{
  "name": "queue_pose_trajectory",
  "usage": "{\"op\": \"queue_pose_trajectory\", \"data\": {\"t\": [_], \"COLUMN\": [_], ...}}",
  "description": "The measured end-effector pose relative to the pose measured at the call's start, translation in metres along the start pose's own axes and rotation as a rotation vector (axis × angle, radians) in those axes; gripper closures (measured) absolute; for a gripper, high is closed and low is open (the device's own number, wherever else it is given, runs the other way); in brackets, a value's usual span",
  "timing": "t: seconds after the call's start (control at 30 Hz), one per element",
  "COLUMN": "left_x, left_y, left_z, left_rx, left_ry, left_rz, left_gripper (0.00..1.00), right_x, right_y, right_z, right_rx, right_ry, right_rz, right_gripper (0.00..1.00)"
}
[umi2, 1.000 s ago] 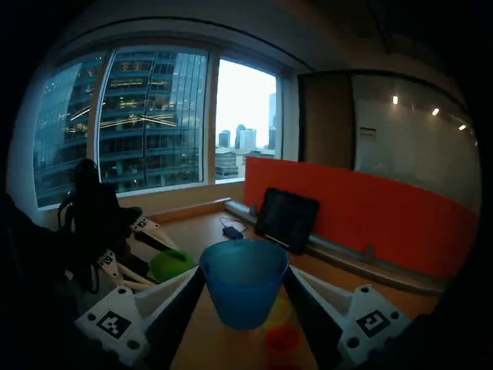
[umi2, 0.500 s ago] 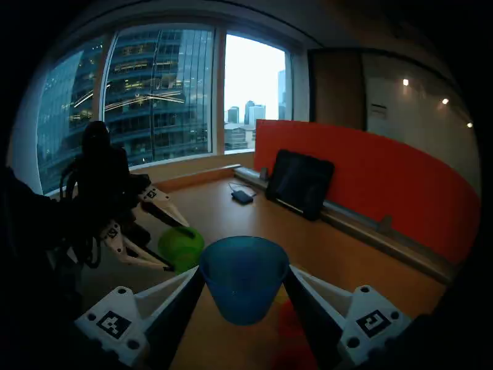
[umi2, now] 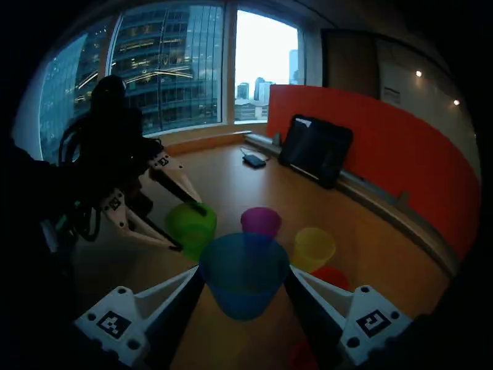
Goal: Pour water
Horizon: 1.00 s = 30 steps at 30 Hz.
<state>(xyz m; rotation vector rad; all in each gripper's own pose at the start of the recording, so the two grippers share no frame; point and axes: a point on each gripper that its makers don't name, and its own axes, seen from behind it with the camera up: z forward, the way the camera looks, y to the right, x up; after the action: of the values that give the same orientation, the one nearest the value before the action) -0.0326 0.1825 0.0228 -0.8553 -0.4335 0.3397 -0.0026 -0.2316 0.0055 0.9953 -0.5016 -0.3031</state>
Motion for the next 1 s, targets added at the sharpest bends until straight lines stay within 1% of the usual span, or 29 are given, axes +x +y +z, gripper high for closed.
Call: {"op": "queue_pose_trajectory", "data": {"t": [0.2, 0.37, 0.67, 0.77, 1.0], "left_x": [-0.018, -0.029, -0.041, -0.043, -0.047], "left_y": [0.003, 0.006, 0.004, 0.004, 0.002], "left_z": [0.006, 0.01, 0.012, 0.012, 0.01], "left_rx": [-0.014, -0.023, -0.03, -0.031, -0.037], "left_ry": [-0.044, -0.064, -0.074, -0.068, -0.061], "left_rz": [0.005, -0.008, -0.04, -0.053, -0.076], "left_gripper": [0.13, 0.13, 0.13, 0.13, 0.14], "right_x": [-0.021, -0.032, -0.048, -0.052, -0.058], "right_y": [-0.004, -0.008, -0.015, -0.018, -0.023], "right_z": [0.013, 0.021, 0.031, 0.034, 0.044], "right_rx": [0.006, 0.011, 0.026, 0.03, 0.038], "right_ry": [-0.048, -0.078, -0.115, -0.125, -0.133], "right_rz": [-0.009, -0.016, -0.014, -0.018, -0.017], "right_gripper": [0.09, 0.09, 0.09, 0.08, 0.08]}}
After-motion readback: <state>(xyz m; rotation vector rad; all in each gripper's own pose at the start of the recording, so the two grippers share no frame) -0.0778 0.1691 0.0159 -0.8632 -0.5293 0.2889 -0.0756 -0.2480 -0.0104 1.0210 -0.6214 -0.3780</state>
